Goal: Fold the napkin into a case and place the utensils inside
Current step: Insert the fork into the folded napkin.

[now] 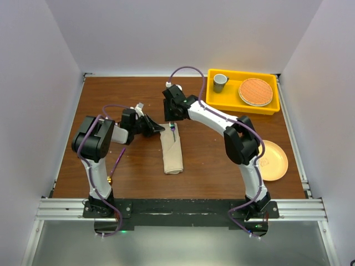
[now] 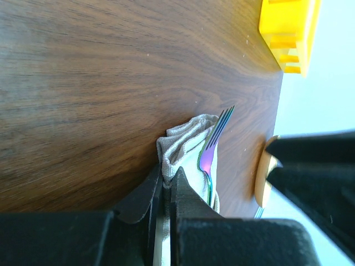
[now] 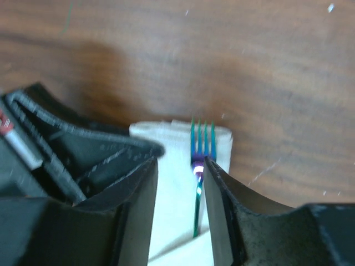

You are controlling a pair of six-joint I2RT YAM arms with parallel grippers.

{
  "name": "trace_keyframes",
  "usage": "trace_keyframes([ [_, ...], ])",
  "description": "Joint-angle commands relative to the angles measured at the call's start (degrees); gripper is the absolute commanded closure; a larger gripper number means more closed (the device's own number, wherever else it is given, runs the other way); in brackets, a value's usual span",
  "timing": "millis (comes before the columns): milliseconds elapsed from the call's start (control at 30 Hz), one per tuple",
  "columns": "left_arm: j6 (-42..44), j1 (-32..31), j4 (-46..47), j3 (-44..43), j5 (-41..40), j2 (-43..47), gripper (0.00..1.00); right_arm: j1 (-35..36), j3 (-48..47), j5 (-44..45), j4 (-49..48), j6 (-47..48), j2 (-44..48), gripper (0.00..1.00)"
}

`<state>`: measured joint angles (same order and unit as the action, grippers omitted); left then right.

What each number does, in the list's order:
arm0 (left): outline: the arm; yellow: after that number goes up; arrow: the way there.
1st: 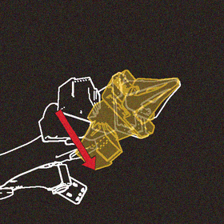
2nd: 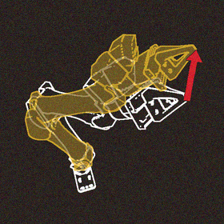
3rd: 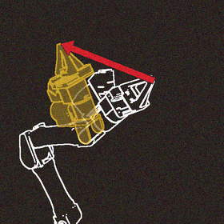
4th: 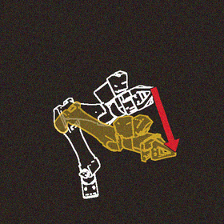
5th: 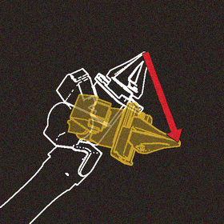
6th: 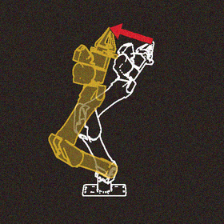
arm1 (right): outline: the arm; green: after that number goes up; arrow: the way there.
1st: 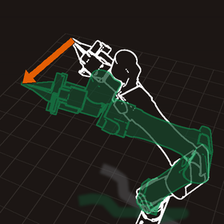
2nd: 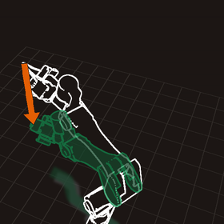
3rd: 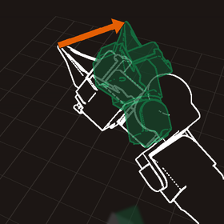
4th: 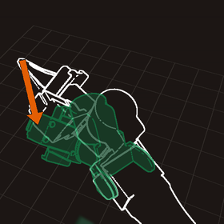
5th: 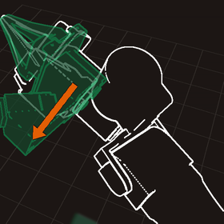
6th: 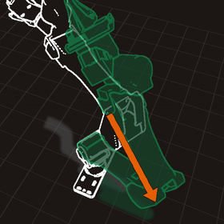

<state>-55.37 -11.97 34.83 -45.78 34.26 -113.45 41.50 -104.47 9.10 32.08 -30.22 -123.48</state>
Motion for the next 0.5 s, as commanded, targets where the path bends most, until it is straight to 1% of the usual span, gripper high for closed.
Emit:
trace_keyframes([
  [0, 0.9, 0.5, 2.0, -1.1, -1.0, -1.3, 1.0, -0.5, -4.6, 3.3, -0.8, 2.4, -2.3, 0.6],
  [333, 0.8, 0.5, 2.3, -0.7, -0.9, -1.6, 1.0, -0.9, -6.5, 5.7, -2.0, 3.9, -5.9, 0.65],
  [400, 0.8, 0.5, 2.3, -0.7, -0.8, -1.7, 1.0, -0.9, -6.5, 5.8, -2.2, 3.9, -6.2, 0.67],
  [467, 0.7, 0.5, 2.5, -0.7, -0.7, -1.7, 1.0, -0.9, -6.5, 5.8, -2.2, 3.9, -6.3, 0.72],
])
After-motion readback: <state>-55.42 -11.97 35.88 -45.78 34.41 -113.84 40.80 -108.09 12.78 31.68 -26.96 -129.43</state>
